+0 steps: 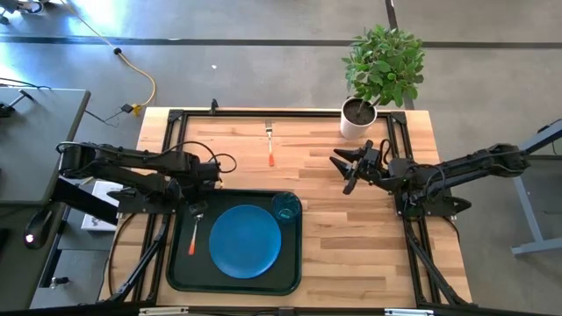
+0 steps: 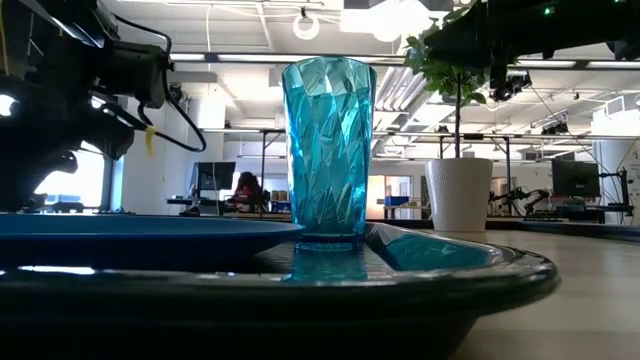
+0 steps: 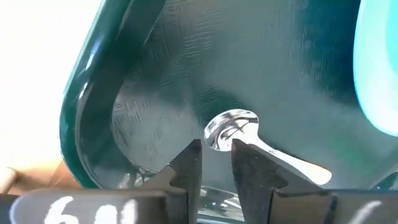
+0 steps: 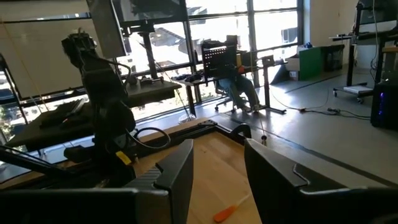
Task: Pick and place plate/cup/fork/spoon on tray
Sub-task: Put the orange spoon on the black tray to the left of the blue plate, then put the orange fork on the black tray to the left of the blue plate
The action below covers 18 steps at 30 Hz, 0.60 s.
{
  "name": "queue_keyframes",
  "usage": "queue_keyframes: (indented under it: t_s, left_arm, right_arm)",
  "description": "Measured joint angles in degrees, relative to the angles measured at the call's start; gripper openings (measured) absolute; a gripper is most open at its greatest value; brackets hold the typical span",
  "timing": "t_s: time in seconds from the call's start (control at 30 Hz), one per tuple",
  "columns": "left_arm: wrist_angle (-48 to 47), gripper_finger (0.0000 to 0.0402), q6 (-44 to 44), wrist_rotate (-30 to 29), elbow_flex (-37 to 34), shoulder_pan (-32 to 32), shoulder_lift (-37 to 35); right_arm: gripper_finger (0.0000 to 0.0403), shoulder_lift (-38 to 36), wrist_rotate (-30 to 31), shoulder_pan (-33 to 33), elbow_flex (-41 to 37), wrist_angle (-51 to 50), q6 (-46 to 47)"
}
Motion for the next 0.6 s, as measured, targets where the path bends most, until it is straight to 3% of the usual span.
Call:
queue_keyframes:
  t_s: [0.33, 0.47, 0.6]
  left_arm:
    - [-2.96, 0.0095, -1.64, -0.81, 6.54, -0.02, 0.00]
    - [-4.94, 0.0094, 0.56, -5.45, 12.35, -0.02, -0.02]
    - [-4.39, 0.0094, 3.29, -12.00, 17.91, -0.03, -0.05]
  right_arm:
    - [0.0133, 0.00, 0.00, 0.00, 0.00, 0.00, -0.08]
    - [0.0133, 0.00, -1.13, 0.00, 0.00, 0.00, -1.03]
    - [0.0133, 0.00, -7.40, 0.00, 0.00, 0.47, -1.68]
